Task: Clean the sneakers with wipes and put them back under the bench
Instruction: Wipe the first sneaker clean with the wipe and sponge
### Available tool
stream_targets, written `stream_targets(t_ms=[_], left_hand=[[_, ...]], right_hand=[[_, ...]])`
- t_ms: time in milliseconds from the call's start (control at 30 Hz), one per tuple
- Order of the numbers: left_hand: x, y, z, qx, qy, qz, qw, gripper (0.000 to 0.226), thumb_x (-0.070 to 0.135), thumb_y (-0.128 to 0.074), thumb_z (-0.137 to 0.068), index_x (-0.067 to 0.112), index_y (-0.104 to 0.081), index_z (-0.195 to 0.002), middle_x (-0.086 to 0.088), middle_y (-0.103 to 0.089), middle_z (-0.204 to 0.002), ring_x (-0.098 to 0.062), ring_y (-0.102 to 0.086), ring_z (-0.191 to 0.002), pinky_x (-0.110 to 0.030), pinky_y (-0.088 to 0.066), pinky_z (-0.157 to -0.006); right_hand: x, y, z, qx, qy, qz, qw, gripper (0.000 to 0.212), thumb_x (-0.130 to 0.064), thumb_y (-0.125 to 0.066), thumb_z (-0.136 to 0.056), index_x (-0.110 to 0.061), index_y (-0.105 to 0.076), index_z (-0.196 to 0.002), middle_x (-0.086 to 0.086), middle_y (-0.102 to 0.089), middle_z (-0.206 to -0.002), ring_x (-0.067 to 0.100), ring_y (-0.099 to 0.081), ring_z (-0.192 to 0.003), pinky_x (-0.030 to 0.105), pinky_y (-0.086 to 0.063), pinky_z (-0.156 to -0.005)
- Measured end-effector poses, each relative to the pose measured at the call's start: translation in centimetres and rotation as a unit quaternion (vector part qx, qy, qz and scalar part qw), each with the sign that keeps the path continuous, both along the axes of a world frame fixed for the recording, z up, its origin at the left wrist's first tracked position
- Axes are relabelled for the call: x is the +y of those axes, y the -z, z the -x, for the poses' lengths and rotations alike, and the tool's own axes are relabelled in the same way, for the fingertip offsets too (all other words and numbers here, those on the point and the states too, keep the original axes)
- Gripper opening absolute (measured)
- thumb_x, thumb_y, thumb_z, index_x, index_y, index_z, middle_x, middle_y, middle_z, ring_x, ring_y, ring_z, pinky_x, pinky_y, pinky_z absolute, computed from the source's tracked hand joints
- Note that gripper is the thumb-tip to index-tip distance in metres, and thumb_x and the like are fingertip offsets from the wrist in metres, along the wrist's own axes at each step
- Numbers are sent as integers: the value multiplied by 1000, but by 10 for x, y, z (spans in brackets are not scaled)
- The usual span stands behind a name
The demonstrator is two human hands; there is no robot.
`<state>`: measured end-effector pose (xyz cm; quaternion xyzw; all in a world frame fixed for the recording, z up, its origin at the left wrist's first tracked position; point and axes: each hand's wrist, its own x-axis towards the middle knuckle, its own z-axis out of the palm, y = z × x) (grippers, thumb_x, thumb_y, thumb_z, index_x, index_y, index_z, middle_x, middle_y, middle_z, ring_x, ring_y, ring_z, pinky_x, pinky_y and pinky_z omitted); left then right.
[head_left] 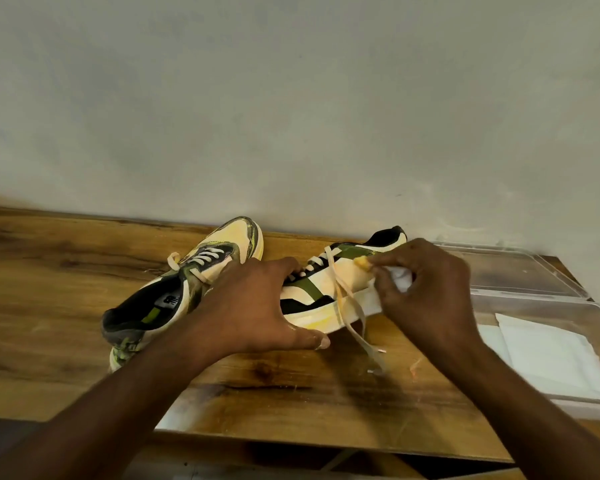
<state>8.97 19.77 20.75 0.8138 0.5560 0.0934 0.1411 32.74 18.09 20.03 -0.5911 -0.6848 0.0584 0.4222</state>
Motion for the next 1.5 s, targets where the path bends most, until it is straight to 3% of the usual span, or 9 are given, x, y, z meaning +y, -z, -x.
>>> stream_targets(t_ms=[133,367,500,567,767,967,1200,1367,1500], left_hand=[[-2,-1,-1,9,1,-6,1000,106,92,-74,-52,39,-52,-141,15,-70,-122,-11,-66,-106,-35,-53,-95],[-4,2,-6,26,3,-15,1000,109,93,-73,-49,42,-47,-141,16,-68,-125,-13,-65,-108,-38,-51,-98],[-4,1,-6,26,1,-17,1000,105,90,-76,-52,41,-48,-141,16,-68,-124,-13,-64,-108,-37,-49,-96],[-4,1,-7,26,2,-19,999,103,91,-75,-52,40,-49,-139,16,-69,-120,-13,-64,-105,-36,-49,-92],[-5,4,-9,30,9,-26,999,102,93,-73,-49,41,-49,-133,16,-70,-116,-12,-66,-100,-36,-52,-91],[-5,3,-9,35,16,-30,999,102,93,-72,-51,40,-49,-135,15,-69,-118,-13,-65,-102,-35,-48,-90],[-8,3,-12,54,19,-41,998,99,92,-71,-53,39,-47,-133,15,-69,-116,-14,-65,-101,-38,-48,-96],[-7,3,-10,49,14,-38,998,101,92,-70,-54,40,-47,-137,15,-69,-119,-13,-65,-104,-36,-47,-95],[-9,2,-14,72,20,-47,996,98,92,-69,-56,39,-46,-136,16,-69,-117,-14,-64,-103,-40,-46,-100]], right_hand=[[10,-2,-18,13,80,-13,997,20,-10,-81,-82,-19,-81,-100,-1,-76,-95,9,-66,-82,24,-56,-77],[-6,5,20,-37,-21,4,999,24,-5,-82,-82,-14,-82,-104,-1,-73,-97,13,-65,-86,22,-51,-74],[13,-3,-14,-1,54,-32,998,19,-6,-80,-82,-15,-82,-99,2,-75,-93,14,-68,-82,33,-58,-80],[13,-3,-19,-4,78,-27,997,19,-7,-80,-83,-16,-81,-100,3,-76,-95,13,-67,-82,30,-57,-80],[-5,10,25,-44,-23,-10,999,20,-5,-80,-83,-14,-82,-101,1,-73,-95,15,-66,-85,27,-53,-74],[16,-3,-12,0,56,-25,998,18,-5,-77,-85,-13,-81,-101,4,-74,-97,16,-69,-85,44,-60,-81],[2,8,34,-84,-10,7,996,14,-5,-73,-88,-15,-80,-97,4,-68,-92,15,-60,-80,23,-42,-67],[19,-5,-5,-30,39,9,999,18,-11,-77,-88,-16,-82,-105,5,-75,-98,17,-68,-86,36,-57,-81],[11,-1,8,-33,39,21,999,19,-10,-76,-89,-17,-81,-106,3,-73,-100,17,-66,-88,38,-58,-79]])
